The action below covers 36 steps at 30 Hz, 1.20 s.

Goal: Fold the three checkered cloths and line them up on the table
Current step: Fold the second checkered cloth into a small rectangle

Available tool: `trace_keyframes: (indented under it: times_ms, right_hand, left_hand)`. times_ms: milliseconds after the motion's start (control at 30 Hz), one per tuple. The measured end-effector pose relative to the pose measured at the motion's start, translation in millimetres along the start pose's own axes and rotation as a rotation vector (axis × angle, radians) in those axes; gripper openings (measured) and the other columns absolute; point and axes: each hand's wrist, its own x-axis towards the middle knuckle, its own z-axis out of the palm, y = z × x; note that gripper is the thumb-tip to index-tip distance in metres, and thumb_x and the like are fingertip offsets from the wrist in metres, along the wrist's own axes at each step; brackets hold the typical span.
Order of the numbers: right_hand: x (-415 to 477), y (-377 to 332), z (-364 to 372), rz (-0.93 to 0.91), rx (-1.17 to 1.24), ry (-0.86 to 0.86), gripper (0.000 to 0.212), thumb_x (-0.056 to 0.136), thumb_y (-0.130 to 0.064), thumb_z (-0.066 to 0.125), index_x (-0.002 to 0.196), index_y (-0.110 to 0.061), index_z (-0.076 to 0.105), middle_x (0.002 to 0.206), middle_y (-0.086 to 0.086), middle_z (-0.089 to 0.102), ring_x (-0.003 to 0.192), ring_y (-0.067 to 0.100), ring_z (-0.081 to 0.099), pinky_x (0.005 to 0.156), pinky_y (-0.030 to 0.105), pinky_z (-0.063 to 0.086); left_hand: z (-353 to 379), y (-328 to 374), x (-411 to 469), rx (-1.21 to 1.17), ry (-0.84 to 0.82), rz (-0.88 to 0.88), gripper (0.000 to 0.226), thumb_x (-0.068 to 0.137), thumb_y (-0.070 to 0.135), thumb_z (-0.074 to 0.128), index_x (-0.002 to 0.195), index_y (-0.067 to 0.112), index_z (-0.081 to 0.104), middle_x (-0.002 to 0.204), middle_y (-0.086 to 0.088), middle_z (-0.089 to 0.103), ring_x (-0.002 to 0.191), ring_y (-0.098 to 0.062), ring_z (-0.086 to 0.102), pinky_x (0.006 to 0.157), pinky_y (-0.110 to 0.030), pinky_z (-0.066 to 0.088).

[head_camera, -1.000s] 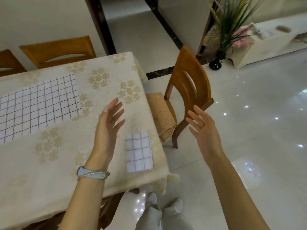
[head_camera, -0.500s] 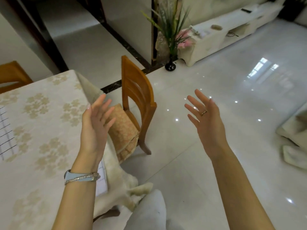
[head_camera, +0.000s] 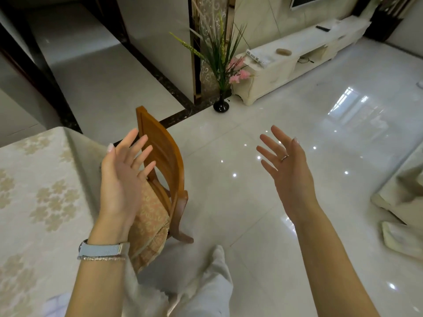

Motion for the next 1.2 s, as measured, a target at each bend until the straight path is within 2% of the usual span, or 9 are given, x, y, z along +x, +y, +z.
trace_keyframes:
  times_ms: [300,567,733,933,1200]
  right_hand:
    - [141.2,-36.6,14.3,0.01,-0.048,-0.071,0.047,0.105,-0.045,0.022,0.138,-0.032,0.051,0.134,-0.007,0.062,0.123,0.013,0.059,0.114,0.048,0.035]
    - [246.1,-47.8,31.3,0.031,-0.037,-0.16,0.047,0.105,-0.044,0.02,0.138,-0.031,0.051,0.133,-0.006,0.062,0.122,0.013,0.059,0.114,0.048,0.034]
    - [330.7,-48.4,46.4,0.058,-0.037,-0.29,0.046,0.105,-0.045,0.022,0.138,-0.031,0.051,0.133,-0.006,0.062,0.123,0.012,0.059,0.115,0.048,0.033]
    - [446.4,-67.7,76.7,0.095,-0.042,-0.475,0.045,0.104,-0.046,0.024,0.135,-0.032,0.053,0.134,-0.005,0.062,0.124,0.012,0.058,0.115,0.045,0.034]
    - [549.8,-72.2,156.3,0.147,-0.089,-0.765,0.046,0.102,-0.047,0.025,0.137,-0.031,0.052,0.134,-0.005,0.062,0.124,0.011,0.058,0.114,0.043,0.036]
  left_hand:
    - [35.5,0.3,112.1,0.027,0.079,-0.031,0.054,0.101,0.053,0.027,0.141,0.024,0.049,0.141,0.003,0.056,0.13,-0.016,0.052,0.114,-0.049,0.034]
    - [64.0,9.7,196.7,0.048,0.111,0.031,0.053,0.103,0.049,0.022,0.142,0.024,0.048,0.142,0.002,0.055,0.131,-0.015,0.052,0.112,-0.048,0.036]
    - [79.6,2.5,254.6,0.048,0.198,0.07,0.052,0.102,0.05,0.023,0.14,0.028,0.049,0.14,0.004,0.056,0.131,-0.014,0.052,0.112,-0.049,0.035]
    - [99.8,4.9,320.9,0.033,0.389,0.156,0.053,0.101,0.051,0.024,0.142,0.027,0.048,0.142,0.003,0.055,0.131,-0.016,0.051,0.112,-0.05,0.035]
    - [103.1,11.1,372.0,0.06,0.62,0.226,0.051,0.102,0.05,0.021,0.143,0.031,0.046,0.142,0.008,0.055,0.132,-0.015,0.05,0.113,-0.049,0.033]
